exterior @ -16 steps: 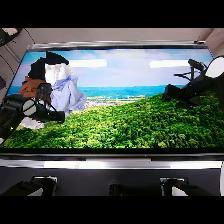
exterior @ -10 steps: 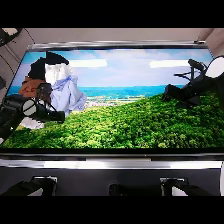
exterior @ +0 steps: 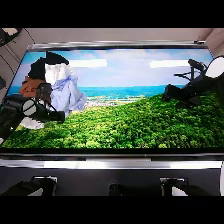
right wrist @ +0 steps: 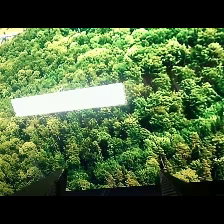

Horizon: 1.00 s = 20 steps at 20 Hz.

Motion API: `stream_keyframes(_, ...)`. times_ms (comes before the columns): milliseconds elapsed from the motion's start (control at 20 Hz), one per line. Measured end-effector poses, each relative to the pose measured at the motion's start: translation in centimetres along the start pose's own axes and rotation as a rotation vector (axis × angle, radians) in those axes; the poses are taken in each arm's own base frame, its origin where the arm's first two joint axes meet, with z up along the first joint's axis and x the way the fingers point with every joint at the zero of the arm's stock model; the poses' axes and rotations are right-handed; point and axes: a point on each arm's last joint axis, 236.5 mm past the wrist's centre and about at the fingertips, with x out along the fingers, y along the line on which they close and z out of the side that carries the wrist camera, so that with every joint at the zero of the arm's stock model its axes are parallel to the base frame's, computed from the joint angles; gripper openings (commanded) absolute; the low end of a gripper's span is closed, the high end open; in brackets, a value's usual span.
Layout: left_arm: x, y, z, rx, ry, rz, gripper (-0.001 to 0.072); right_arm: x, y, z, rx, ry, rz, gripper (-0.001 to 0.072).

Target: Fold the shirts.

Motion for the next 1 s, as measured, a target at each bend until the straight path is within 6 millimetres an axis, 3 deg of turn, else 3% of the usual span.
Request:
stream_keyframes(250, 0.0, -0.2, 0.6, -0.001, -0.024, -0.009, 0.0680, 0.0, 0.1, 0.6, -0.005, -0.024, 0.004, 0.0694)
stream_keyframes(450, 0.0, -0.8, 2.3, -0.003, -0.097, -0.032, 0.0680, -0.2, 0.2, 3.3, -0.039, -0.140, 0.006, 0.0695)
stream_keyframes(600, -0.1, -1.1, 3.5, -0.003, -0.144, -0.044, 0.0685, -1.0, 0.9, 6.6, -0.062, -0.285, 0.031, 0.0696)
stream_keyframes(800, -0.7, -2.1, 7.5, -0.017, -0.290, -0.091, 0.0697, -2.2, 1.9, 9.9, -0.070, -0.434, 0.066, 0.0695)
stream_keyframes(1000, 0.0, -0.5, 13.5, -0.041, -0.330, -0.069, 0.0715, -2.0, 2.8, 9.2, -0.047, -0.403, 0.112, 0.0694)
